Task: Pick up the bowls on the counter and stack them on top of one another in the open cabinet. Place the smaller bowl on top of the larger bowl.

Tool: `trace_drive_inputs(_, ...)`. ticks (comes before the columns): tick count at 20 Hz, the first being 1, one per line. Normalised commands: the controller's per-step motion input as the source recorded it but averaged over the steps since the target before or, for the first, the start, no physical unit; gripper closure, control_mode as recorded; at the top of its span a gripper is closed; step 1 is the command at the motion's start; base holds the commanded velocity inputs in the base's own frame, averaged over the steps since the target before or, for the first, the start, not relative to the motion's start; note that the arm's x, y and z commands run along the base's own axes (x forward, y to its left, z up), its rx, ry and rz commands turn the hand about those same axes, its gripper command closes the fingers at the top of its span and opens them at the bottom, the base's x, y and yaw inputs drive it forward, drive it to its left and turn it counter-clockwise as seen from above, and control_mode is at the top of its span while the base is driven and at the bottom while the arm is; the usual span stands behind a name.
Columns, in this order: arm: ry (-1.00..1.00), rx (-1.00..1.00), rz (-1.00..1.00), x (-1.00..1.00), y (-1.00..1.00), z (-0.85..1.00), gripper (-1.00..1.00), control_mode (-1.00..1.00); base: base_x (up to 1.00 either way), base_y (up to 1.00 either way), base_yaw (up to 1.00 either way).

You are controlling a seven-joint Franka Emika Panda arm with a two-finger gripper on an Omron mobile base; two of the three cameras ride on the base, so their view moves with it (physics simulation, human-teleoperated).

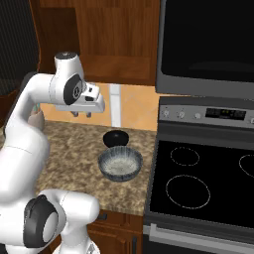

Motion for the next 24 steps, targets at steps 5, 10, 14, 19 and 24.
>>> trace_drive_inputs(5,0.03,-0.01,-0.01,0.06,0.00,-0.35,-1.00,-1.00,0.00,0.00,0.00)
trace_drive_inputs(10,0.13,-0.03,0.00,0.63,-0.01,-0.95,-1.00,-1.00,0.00,0.00,0.00)
trace_drive_inputs(14,0.00,-0.11,0.11,0.97,0.00,-1.00,-1.00,-1.00,0.00,0.00,0.00)
trace_drive_inputs(19,-0.04,-0.06,0.22,0.90,0.00,-0.68,-1.00,-1.00,0.00,0.00,0.00)
trace_drive_inputs(24,-0.07,-0.03,0.26,0.72,0.00,-0.58,-1.00,-1.00,0.00,0.00,0.00)
